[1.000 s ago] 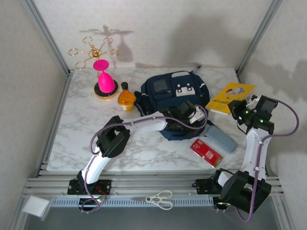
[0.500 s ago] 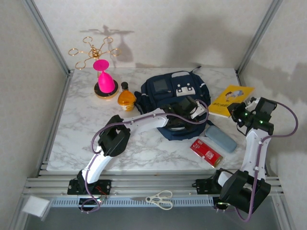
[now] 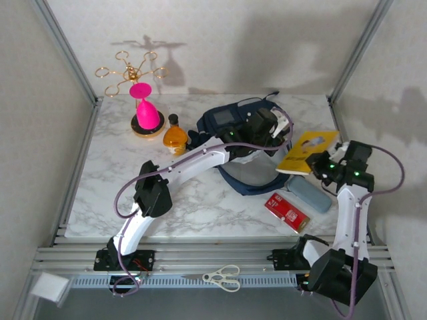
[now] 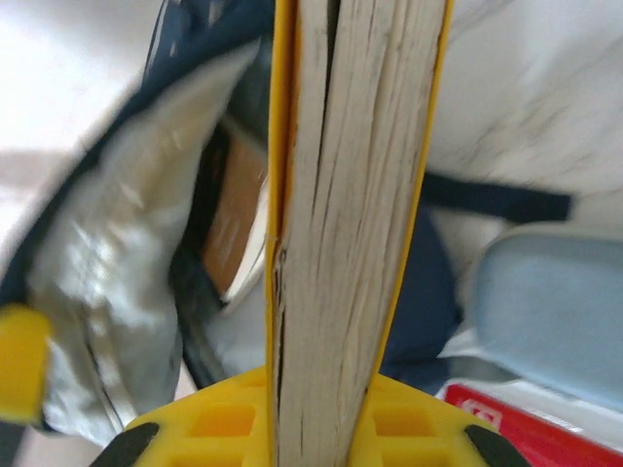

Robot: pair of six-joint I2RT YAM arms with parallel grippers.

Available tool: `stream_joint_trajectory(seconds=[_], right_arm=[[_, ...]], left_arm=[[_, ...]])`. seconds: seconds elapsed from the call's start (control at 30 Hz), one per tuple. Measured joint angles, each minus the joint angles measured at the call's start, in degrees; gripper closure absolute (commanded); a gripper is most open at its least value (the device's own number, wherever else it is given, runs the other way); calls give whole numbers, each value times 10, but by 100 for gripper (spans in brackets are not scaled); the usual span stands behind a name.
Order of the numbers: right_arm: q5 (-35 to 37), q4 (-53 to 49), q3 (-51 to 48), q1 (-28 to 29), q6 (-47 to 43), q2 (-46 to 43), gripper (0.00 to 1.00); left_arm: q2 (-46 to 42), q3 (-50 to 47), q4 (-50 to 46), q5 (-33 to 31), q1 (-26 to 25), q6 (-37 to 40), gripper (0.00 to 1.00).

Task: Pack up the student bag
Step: Open the student bag at the top-center of the table, then place the book in the student bag.

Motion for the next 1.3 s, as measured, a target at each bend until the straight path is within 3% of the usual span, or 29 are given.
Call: stream_joint_trajectory(seconds=[0.17, 0.3, 0.47, 0.57, 0.73, 0.87, 1.0, 1.17, 1.3], right_arm=[[-79, 90, -59, 104, 43, 40, 100], [-133, 225, -103, 136, 94, 109, 100], [-156, 357, -90, 173, 115, 232, 98], [-163, 388, -51, 185, 102, 310, 79], [-117, 377, 34, 184, 50, 406, 57], [-56, 342, 48, 182, 17, 398, 41], [4, 305, 14, 182, 5, 333, 36], [78, 256, -23, 195, 9, 233, 41], [94, 256, -59, 240, 33, 208, 52]], left_arm=[[-1, 24, -6, -12, 7, 0, 100], [-1, 24, -14, -13, 5, -2, 100], [-2, 24, -15, -26, 5, -11, 100], [-3, 24, -14, -37, 5, -15, 100], [-14, 15, -14, -63, 5, -24, 100], [-23, 7, -14, -78, 4, -26, 100], [-25, 3, -13, -84, 4, -28, 100], [-25, 1, -9, -83, 4, -29, 100], [-25, 0, -7, -83, 4, -30, 100]])
